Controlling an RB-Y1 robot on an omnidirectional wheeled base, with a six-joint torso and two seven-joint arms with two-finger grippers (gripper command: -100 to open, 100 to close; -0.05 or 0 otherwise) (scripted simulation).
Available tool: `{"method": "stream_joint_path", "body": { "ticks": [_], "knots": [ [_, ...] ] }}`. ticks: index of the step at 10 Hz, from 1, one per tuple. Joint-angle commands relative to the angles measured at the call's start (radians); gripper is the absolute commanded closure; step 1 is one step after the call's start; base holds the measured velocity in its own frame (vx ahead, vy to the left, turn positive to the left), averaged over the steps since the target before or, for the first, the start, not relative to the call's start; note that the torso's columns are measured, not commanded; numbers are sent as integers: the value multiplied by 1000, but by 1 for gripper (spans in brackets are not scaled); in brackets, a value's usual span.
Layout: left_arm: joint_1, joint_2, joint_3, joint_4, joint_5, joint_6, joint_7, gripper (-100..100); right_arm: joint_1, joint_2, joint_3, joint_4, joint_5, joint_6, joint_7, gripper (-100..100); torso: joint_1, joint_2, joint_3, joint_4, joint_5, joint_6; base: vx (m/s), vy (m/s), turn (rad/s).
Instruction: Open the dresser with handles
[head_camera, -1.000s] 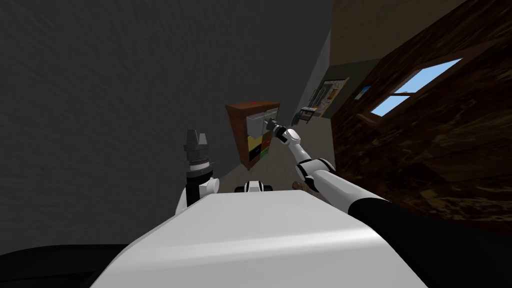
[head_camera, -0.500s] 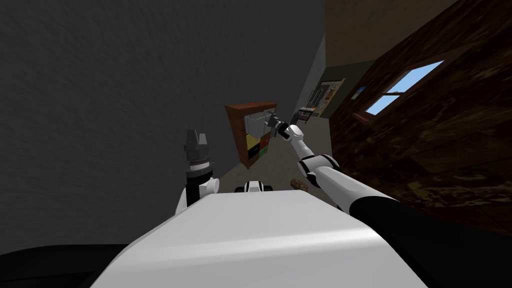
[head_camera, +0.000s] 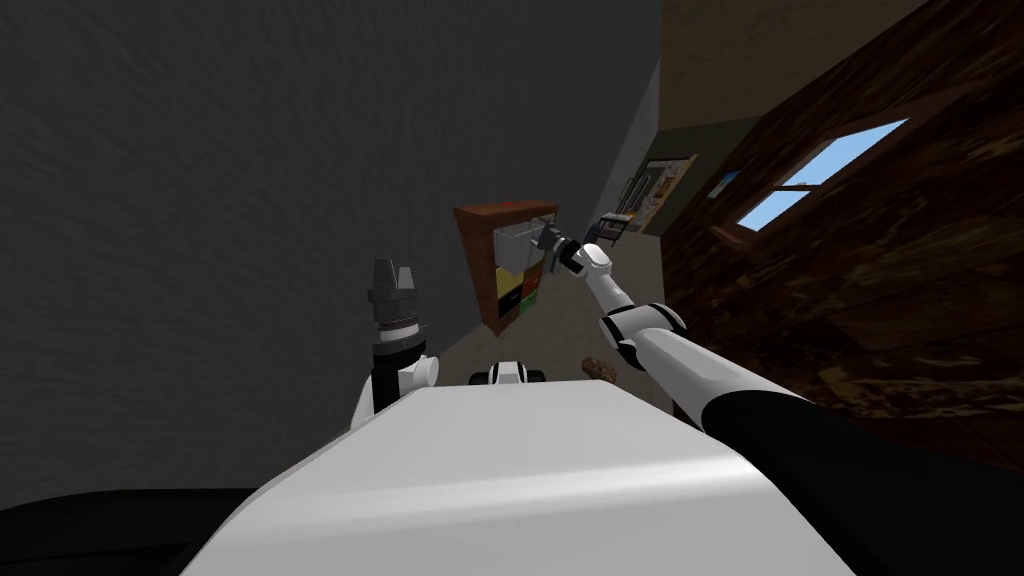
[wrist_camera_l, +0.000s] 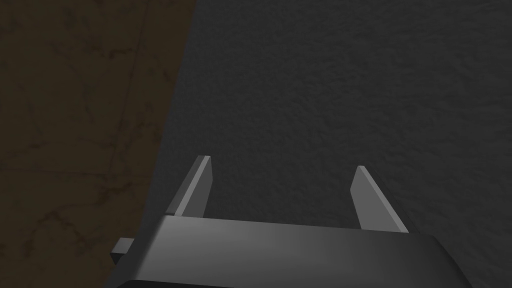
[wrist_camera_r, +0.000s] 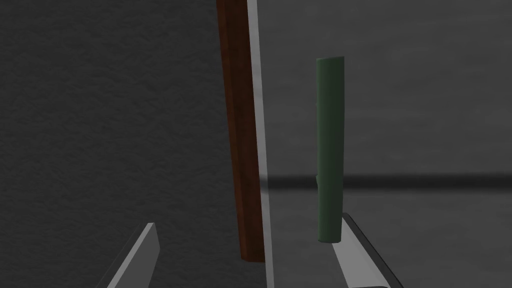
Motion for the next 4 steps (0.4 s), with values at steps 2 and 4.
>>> {"method": "stream_joint_path", "body": {
  "ticks": [2, 4],
  "knots": [
    [0, 0, 0, 0, 0, 0, 0, 0, 1, 0, 0, 1, 0, 0, 0, 0, 1, -1, 0, 0, 0, 0, 0, 0, 0],
    [0, 0, 0, 0, 0, 0, 0, 0, 1, 0, 1, 1, 0, 0, 0, 0, 1, -1, -1, -1, 0, 0, 0, 0, 0]
  ]
}}
